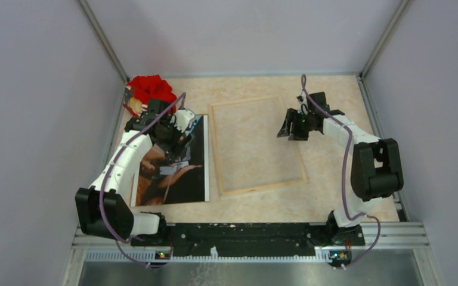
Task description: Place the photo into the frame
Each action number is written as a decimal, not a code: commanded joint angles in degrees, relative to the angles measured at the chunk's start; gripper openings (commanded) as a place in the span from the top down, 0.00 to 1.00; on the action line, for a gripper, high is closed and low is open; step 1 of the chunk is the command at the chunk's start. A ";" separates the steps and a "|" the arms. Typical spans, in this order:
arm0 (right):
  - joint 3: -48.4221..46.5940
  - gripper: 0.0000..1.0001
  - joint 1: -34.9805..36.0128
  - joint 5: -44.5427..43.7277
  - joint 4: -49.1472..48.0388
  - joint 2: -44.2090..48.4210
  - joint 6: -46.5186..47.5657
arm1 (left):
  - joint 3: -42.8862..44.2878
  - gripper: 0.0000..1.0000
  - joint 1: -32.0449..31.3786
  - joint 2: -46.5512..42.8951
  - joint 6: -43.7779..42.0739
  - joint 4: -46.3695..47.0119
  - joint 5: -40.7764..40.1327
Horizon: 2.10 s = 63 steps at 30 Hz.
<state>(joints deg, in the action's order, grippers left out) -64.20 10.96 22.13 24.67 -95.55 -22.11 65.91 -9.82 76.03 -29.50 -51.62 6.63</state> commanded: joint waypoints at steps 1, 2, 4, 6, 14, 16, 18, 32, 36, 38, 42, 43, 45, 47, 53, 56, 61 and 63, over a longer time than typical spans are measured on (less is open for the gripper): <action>-2.13 0.47 -0.30 -0.78 -0.59 0.44 0.63 | 2.14 0.06 -0.19 -0.78 0.23 -0.68 0.68; -1.84 0.48 -0.31 -0.37 -1.20 0.79 0.52 | 2.08 0.05 -0.19 -0.77 0.23 -0.68 0.67; -1.03 0.53 -0.31 0.40 -2.11 1.92 0.25 | 1.80 0.05 -0.19 -0.77 0.23 -0.59 0.61; -0.38 0.59 -0.26 1.01 -2.59 2.65 0.25 | 1.68 0.05 -0.19 -0.71 0.23 -0.51 0.49; 0.99 0.77 -0.32 1.35 -2.13 4.67 1.71 | 2.00 0.05 -0.19 -0.36 0.29 -0.33 0.60; 0.93 0.71 -0.33 1.25 -2.08 4.63 1.72 | 2.10 0.05 -0.19 -0.27 0.38 -0.33 0.63; 0.73 0.67 -0.29 1.33 -1.74 4.15 1.79 | 2.18 0.05 -0.19 -0.27 0.40 -0.32 0.69; -0.21 0.35 -0.20 -8.08 2.10 4.11 1.71 | 2.12 0.06 -0.28 -0.54 0.58 -0.77 1.80; -0.56 0.35 -0.16 -9.47 2.54 3.73 1.80 | 2.24 0.06 -0.28 -0.68 0.58 -0.85 1.75; -0.51 0.35 -0.15 -9.98 2.54 3.73 1.85 | 2.23 0.06 -0.28 -0.83 0.57 -0.98 1.74; -0.90 0.35 -0.19 -9.76 2.37 3.80 1.51 | 2.19 0.06 -0.28 -0.88 0.49 -0.94 1.66; -1.03 0.35 -0.16 -9.78 2.25 3.79 1.43 | 2.18 0.06 -0.28 -0.88 0.49 -0.93 1.61; -1.45 0.35 -0.22 -9.57 1.45 3.77 0.59 | 2.21 0.06 -0.28 -0.78 0.49 -0.94 1.52; -2.17 0.36 -0.15 -9.52 -0.21 3.39 -0.48 | 2.21 0.06 -0.28 -0.79 0.48 -0.94 1.49; -5.89 0.79 -0.19 -13.40 -6.44 -0.83 -4.80 | 2.37 0.06 -0.28 -1.12 0.38 -1.10 1.22; -9.01 0.98 -0.15 -16.42 -7.04 -4.58 -5.24 | 2.76 0.06 -0.28 -1.25 0.40 -1.25 1.66; -13.19 1.00 -0.26 -19.68 -6.22 -9.84 -5.83 | 3.47 0.06 -0.27 -1.21 0.54 -1.29 2.63; -13.73 1.00 -0.28 -19.38 -6.25 -11.51 -6.12 | 3.76 0.06 -0.28 -0.98 0.58 -1.34 2.87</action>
<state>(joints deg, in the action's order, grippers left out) -74.78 10.96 5.32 19.64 -104.22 -27.11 67.20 -9.87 76.01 -29.47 -52.34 8.19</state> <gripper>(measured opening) 0.004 0.942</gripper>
